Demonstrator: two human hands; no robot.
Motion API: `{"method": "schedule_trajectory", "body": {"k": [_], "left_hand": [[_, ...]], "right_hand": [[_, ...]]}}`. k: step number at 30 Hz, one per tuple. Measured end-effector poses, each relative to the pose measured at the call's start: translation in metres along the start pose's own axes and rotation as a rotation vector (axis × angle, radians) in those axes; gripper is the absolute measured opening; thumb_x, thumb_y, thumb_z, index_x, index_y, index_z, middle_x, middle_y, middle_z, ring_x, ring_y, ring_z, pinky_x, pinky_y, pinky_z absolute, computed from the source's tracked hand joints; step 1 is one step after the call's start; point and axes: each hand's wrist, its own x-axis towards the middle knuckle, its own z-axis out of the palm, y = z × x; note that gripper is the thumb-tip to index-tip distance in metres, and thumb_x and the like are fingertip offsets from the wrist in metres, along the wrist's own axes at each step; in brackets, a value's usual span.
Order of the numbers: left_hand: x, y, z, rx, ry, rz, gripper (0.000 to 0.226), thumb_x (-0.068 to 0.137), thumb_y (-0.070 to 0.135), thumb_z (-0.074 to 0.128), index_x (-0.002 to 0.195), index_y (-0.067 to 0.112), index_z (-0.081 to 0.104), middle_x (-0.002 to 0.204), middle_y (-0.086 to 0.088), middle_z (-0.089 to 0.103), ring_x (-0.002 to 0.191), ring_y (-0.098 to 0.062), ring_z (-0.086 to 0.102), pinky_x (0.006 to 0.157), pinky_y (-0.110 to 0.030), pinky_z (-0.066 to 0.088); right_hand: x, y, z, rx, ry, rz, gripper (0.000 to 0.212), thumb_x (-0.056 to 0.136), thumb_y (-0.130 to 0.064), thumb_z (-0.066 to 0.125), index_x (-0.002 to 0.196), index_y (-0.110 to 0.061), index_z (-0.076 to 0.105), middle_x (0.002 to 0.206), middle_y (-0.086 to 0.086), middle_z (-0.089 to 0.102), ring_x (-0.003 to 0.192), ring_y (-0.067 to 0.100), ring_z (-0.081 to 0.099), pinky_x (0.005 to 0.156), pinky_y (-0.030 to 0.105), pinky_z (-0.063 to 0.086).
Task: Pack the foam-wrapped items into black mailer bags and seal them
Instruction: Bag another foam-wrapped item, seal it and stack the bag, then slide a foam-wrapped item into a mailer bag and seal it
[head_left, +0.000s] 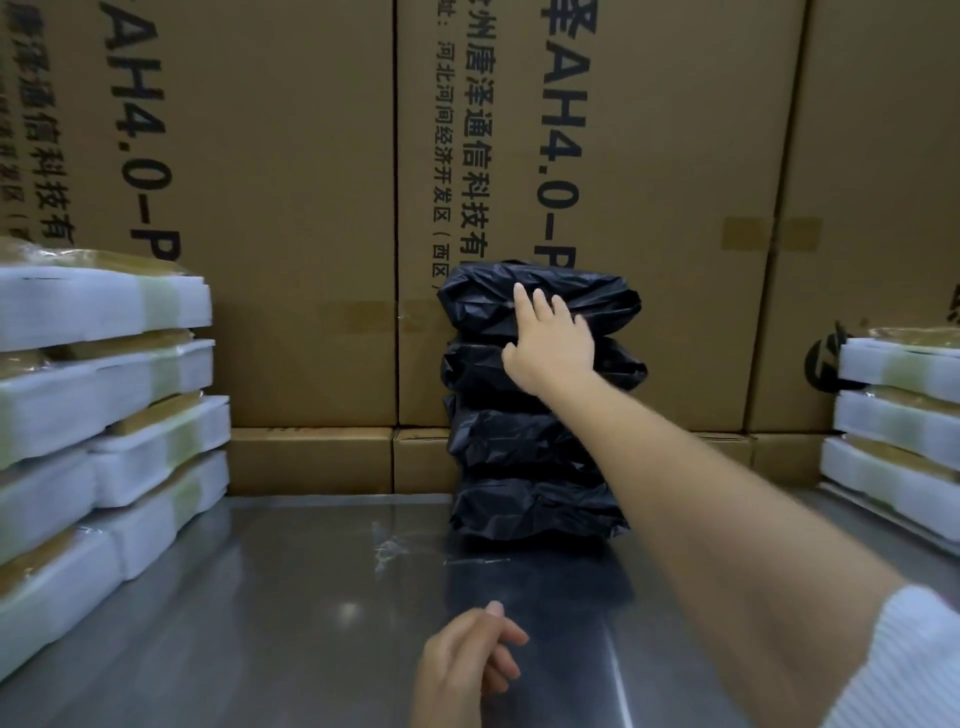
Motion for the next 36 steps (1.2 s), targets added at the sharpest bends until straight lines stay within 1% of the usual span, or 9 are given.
{"method": "schedule_trajectory", "body": {"k": [3,10,13,15,21,25,29,34,36], "left_hand": [[0.014,0.001,-0.005,-0.147,0.075,-0.05,0.04,0.092,0.02,0.058,0.057,0.005,0.068,0.047,-0.01,0.051,0.039,-0.013,0.044,0.041,-0.017,0.035],[0.001,0.015,0.0,-0.271,0.206,-0.03,0.028,0.094,0.017,0.05,0.074,0.004,0.064,0.05,-0.001,0.053,0.046,-0.013,0.045,0.054,-0.027,0.036],[-0.028,0.016,-0.002,-0.249,0.224,-0.018,0.027,0.094,0.014,0.049,0.074,0.006,0.064,0.049,0.001,0.052,0.047,-0.012,0.045,0.054,-0.026,0.037],[-0.052,0.017,-0.002,-0.221,0.207,-0.003,0.027,0.094,0.013,0.049,0.074,0.007,0.065,0.049,0.002,0.053,0.045,-0.01,0.046,0.053,-0.025,0.038],[-0.129,0.026,0.0,-0.177,0.177,0.055,0.029,0.093,0.011,0.05,0.068,0.008,0.065,0.048,0.002,0.053,0.044,-0.007,0.046,0.051,-0.023,0.036],[-0.168,0.036,-0.005,-0.225,0.157,0.054,0.03,0.093,0.013,0.049,0.069,0.008,0.064,0.047,0.004,0.053,0.043,-0.007,0.047,0.046,-0.017,0.037],[-0.201,0.037,-0.009,-0.237,0.138,0.015,0.031,0.093,0.016,0.048,0.068,0.01,0.065,0.048,0.003,0.055,0.044,-0.007,0.048,0.047,-0.017,0.039],[-0.227,0.036,-0.018,-0.215,0.091,0.002,0.037,0.092,0.021,0.048,0.063,0.015,0.069,0.053,0.002,0.056,0.048,-0.007,0.05,0.05,-0.018,0.041],[-0.23,0.037,-0.019,-0.237,0.108,-0.01,0.036,0.092,0.022,0.048,0.064,0.015,0.069,0.053,0.002,0.056,0.049,-0.008,0.05,0.054,-0.021,0.041]], "right_hand": [[-0.05,-0.003,0.026,0.093,0.127,-0.092,0.07,0.099,-0.039,0.036,0.154,-0.017,-0.001,0.162,0.002,0.005,0.148,0.022,0.008,0.118,0.042,0.014],[-0.245,0.026,0.073,0.281,-0.127,-0.001,0.069,0.097,-0.042,0.04,0.154,-0.024,0.006,0.161,-0.009,0.007,0.146,0.009,0.014,0.117,0.034,0.016],[-0.311,0.045,0.062,0.384,-0.168,0.107,0.065,0.095,-0.042,0.044,0.151,-0.026,0.014,0.158,-0.013,0.015,0.138,0.008,0.033,0.1,0.022,0.036],[-0.334,0.052,0.047,0.357,-0.107,0.122,0.056,0.095,-0.036,0.045,0.146,-0.026,0.025,0.151,-0.013,0.029,0.126,0.009,0.046,0.09,0.02,0.04],[-0.365,0.053,0.01,0.118,-0.072,0.302,0.042,0.09,-0.021,0.045,0.131,-0.015,0.044,0.133,0.001,0.048,0.125,0.02,0.043,0.105,0.032,0.03],[-0.389,0.053,-0.005,0.099,-0.101,0.354,0.047,0.092,-0.02,0.045,0.137,-0.009,0.04,0.142,0.007,0.043,0.135,0.023,0.034,0.114,0.042,0.021],[-0.413,0.063,-0.017,0.052,-0.158,0.494,0.056,0.093,-0.026,0.046,0.144,-0.007,0.031,0.156,0.011,0.024,0.145,0.026,0.017,0.116,0.05,0.009],[-0.433,0.065,-0.025,0.05,-0.261,0.569,0.041,0.094,-0.026,0.04,0.128,-0.004,0.04,0.13,0.014,0.054,0.124,0.031,0.045,0.111,0.048,0.026],[-0.436,0.055,-0.027,-0.009,-0.299,0.528,0.044,0.096,-0.025,0.039,0.135,-0.004,0.034,0.128,0.013,0.056,0.122,0.031,0.048,0.111,0.046,0.027]]}}
